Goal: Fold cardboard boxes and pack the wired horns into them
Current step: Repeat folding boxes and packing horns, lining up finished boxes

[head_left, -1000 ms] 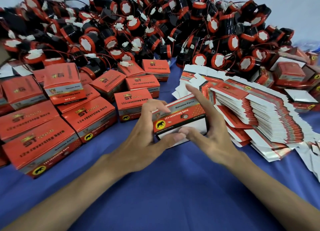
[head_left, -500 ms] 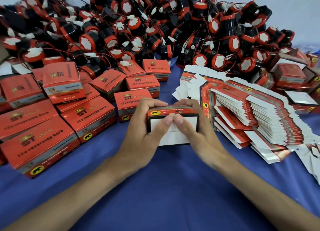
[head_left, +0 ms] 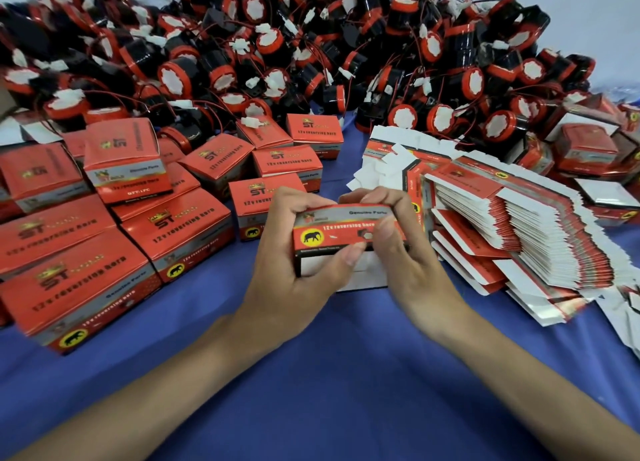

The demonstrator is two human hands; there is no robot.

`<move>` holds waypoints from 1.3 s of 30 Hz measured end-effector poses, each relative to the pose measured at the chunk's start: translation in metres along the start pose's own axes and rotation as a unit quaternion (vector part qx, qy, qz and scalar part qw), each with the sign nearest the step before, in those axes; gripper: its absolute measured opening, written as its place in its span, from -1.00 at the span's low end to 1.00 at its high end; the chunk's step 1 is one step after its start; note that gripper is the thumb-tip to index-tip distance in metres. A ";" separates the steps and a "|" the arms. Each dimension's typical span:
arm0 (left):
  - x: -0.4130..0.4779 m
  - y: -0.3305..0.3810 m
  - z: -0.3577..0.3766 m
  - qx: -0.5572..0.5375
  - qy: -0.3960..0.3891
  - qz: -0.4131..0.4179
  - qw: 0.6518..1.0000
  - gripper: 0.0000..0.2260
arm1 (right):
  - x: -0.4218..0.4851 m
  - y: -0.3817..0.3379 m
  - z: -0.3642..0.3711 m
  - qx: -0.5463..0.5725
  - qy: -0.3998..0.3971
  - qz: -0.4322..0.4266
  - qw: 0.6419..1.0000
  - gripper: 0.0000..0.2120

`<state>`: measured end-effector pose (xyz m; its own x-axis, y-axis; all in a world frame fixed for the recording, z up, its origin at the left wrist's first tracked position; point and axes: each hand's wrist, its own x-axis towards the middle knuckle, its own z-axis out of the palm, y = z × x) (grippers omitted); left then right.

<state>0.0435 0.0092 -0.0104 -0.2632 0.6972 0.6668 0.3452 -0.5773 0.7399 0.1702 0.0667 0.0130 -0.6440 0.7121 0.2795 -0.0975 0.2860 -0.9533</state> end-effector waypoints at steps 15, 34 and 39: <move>-0.002 -0.007 0.006 -0.012 -0.020 0.004 1.000 -0.57 | 0.007 0.006 0.002 0.065 0.115 -0.116 0.984 -0.82; 0.001 0.005 0.010 -0.080 0.050 -0.082 0.992 -0.90 | 0.001 0.007 0.007 0.011 0.142 -0.129 0.981 -0.92; 0.001 0.004 0.008 -0.113 0.032 -0.125 0.985 -0.94 | 0.007 0.012 0.001 -0.048 0.137 -0.120 0.982 -0.89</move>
<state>0.0515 0.0108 -0.0068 -0.3735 0.8052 0.4606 0.0552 -0.4764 0.8775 0.1640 0.0745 0.0037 -0.3820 0.7586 0.5277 -0.1414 0.5163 -0.8446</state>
